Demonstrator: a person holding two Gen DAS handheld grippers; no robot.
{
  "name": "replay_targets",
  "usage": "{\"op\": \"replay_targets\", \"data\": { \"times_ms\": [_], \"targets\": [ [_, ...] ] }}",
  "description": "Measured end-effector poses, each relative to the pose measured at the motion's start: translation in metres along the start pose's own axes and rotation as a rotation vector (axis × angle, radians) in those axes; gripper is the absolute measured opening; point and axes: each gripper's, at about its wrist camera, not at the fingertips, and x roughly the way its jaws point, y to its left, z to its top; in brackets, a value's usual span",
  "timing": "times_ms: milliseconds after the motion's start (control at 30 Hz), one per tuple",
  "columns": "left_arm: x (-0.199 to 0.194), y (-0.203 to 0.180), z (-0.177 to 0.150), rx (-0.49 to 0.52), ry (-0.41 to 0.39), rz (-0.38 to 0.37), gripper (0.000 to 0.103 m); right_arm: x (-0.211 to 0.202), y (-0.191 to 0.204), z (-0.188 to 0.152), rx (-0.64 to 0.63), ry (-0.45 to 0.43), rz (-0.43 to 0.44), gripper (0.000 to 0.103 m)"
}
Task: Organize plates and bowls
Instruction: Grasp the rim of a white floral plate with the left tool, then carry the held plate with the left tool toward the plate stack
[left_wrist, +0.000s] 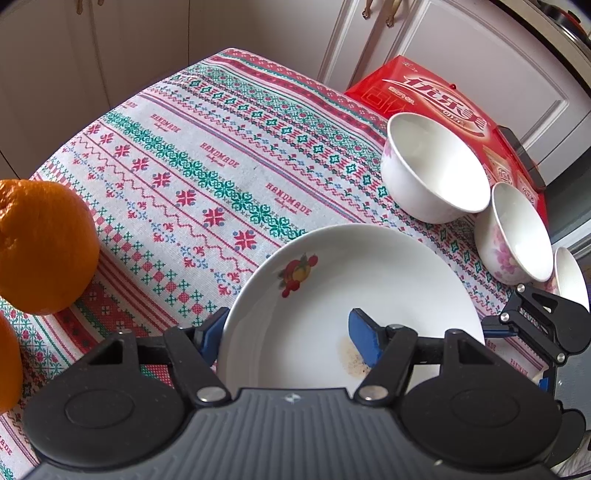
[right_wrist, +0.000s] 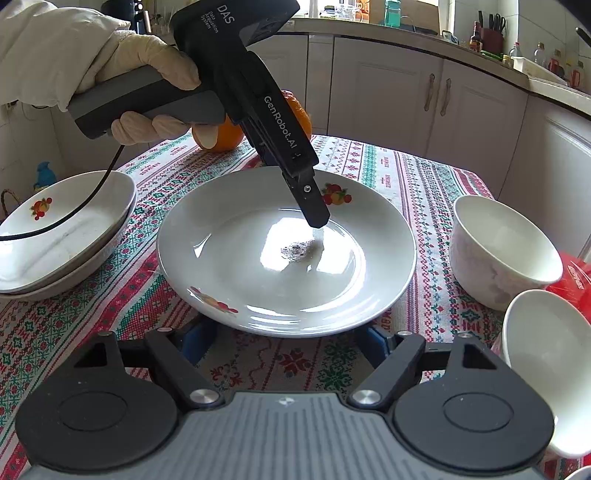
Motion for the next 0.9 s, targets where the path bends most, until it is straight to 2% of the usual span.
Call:
{"op": "replay_targets", "data": {
  "times_ms": [333, 900],
  "targets": [
    [-0.005, -0.004, -0.008, -0.008, 0.007, -0.006, 0.068, -0.005, 0.005, 0.0, -0.026, 0.015, 0.006, 0.085],
    [-0.042, -0.025, -0.029, -0.041, -0.042, 0.027, 0.068, -0.034, 0.011, 0.002, -0.035, 0.004, 0.069, 0.085]
  ]
}}
